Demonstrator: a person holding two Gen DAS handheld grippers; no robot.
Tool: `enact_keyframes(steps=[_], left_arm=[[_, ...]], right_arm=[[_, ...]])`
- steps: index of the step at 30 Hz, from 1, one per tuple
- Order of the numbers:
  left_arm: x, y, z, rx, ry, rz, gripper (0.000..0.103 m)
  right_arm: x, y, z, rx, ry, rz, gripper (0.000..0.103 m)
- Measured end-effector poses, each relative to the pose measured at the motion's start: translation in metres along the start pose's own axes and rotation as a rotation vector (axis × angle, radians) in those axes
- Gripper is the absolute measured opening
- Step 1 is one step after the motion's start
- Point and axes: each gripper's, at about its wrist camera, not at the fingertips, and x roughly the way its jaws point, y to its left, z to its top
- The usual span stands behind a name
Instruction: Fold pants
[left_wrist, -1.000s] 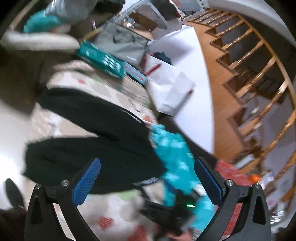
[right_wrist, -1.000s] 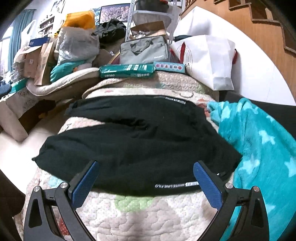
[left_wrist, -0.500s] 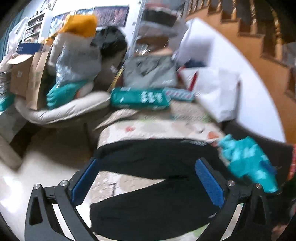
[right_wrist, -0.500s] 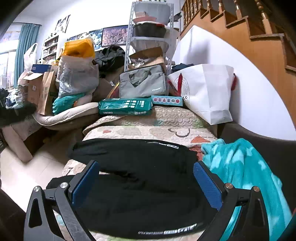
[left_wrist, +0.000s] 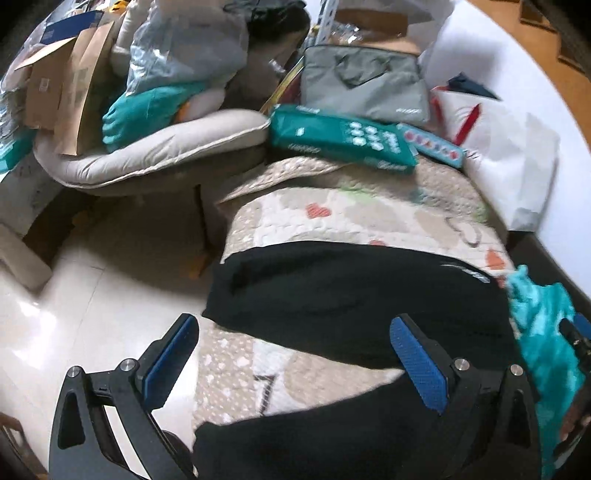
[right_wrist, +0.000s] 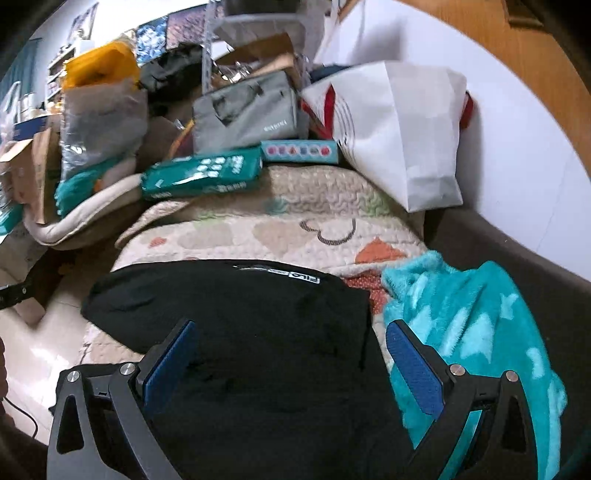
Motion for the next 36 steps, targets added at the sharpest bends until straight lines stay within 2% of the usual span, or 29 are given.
enact_keyframes(steps=[6, 12, 16, 22, 29, 36], left_arm=[[0.034, 0.010, 0.009, 0.013, 0.010, 0.075, 0.103], [0.076, 0.023, 0.022, 0.017, 0.071, 0.094, 0.103], [0.102, 0.039, 0.036, -0.018, 0.100, 0.068, 0.103], [0.137, 0.062, 0.049, -0.082, 0.132, -0.010, 0.103], [0.172, 0.082, 0.052, -0.166, 0.162, -0.079, 0.103], [0.197, 0.070, 0.047, -0.100, 0.196, -0.110, 0.103]], right_arm=[[0.044, 0.002, 0.010, -0.039, 0.051, 0.009, 0.103], [0.086, 0.012, 0.023, -0.099, 0.092, 0.055, 0.103], [0.111, 0.011, 0.031, -0.095, 0.113, 0.064, 0.103], [0.146, 0.005, 0.037, -0.065, 0.157, 0.101, 0.103], [0.193, -0.002, 0.052, -0.094, 0.220, 0.145, 0.100], [0.230, 0.012, 0.062, -0.214, 0.273, 0.182, 0.099]])
